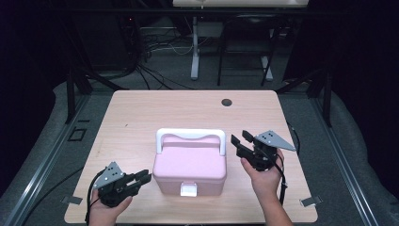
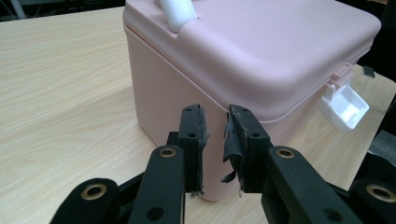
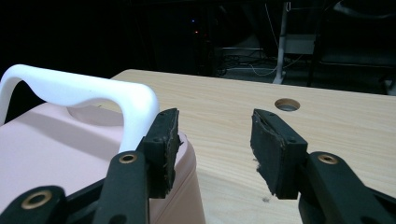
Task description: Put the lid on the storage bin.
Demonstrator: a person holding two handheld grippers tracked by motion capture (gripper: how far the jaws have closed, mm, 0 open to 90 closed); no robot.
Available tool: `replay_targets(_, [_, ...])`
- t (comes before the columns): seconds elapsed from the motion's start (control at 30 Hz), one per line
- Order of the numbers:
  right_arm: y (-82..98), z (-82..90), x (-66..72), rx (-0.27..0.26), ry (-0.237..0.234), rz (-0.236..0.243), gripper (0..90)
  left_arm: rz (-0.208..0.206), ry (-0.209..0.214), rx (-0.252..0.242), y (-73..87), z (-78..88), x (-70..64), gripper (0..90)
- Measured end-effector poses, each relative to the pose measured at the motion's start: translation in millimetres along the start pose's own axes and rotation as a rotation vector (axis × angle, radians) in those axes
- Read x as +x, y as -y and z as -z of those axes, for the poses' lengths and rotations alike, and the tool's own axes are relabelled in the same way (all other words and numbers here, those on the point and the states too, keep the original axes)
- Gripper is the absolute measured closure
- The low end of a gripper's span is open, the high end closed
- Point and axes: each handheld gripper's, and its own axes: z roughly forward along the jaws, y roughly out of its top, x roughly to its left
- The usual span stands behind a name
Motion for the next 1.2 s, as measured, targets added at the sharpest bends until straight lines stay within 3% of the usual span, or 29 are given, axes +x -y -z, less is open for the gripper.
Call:
replay_targets(0.33, [-0.1,0.1,-0.3,-0.001,-0.002,-0.004,51.2,0.038,0.0,-0.003,-1.4,-2.3,6.4,64.8])
replay_targets(0.73, [0.5,-0.4,-1.3,0.016,-0.002,-0.005,48.3,0.077,-0.044,-0.005,-7.4,-6.7,18.7,48.3])
replay_targets(1.2, [1.3,-3.6,-5.6,0.048,0.008,-0.001,44.8,0.078,-0.075,-0.004,-20.3,-12.8,33.4,46.0])
